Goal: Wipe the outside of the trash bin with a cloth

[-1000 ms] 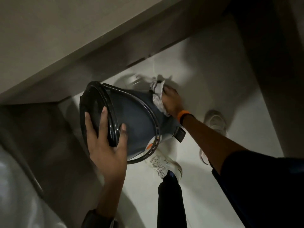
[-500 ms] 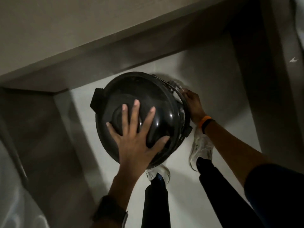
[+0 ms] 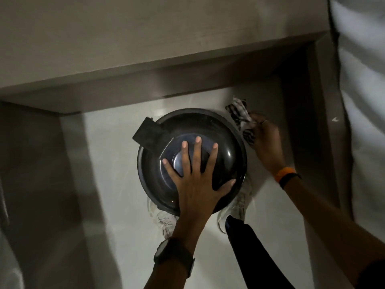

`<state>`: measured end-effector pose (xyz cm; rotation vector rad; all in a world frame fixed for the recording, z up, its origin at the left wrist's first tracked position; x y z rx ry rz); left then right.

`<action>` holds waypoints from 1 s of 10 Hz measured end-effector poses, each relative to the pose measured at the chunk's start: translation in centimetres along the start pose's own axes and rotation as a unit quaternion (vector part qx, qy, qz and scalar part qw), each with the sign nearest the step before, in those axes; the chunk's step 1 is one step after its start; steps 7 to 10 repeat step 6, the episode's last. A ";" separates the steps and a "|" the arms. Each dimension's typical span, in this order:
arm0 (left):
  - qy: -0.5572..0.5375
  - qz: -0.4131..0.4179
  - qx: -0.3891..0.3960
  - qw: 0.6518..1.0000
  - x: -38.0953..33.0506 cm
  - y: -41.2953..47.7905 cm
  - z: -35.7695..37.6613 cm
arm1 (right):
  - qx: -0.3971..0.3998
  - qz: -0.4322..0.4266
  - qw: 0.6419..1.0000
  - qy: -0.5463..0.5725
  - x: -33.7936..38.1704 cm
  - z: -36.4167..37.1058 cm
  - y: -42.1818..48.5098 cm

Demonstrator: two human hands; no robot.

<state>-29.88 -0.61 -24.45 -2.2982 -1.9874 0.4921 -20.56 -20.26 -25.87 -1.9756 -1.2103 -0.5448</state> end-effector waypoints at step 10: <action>0.026 0.033 -0.062 0.997 4.8 23.2 -16.6 | -0.032 -0.243 0.903 -0.353 18.8 -1.8 9.8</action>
Point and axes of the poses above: each hand's wrist, its own y-axis towards the middle knuckle, its own z-axis out of the palm, x = y × z, the point moved 3 cm from there along y, towards the middle knuckle, and after that the axes turned 5 degrees about -y, right-handed, at the moved point
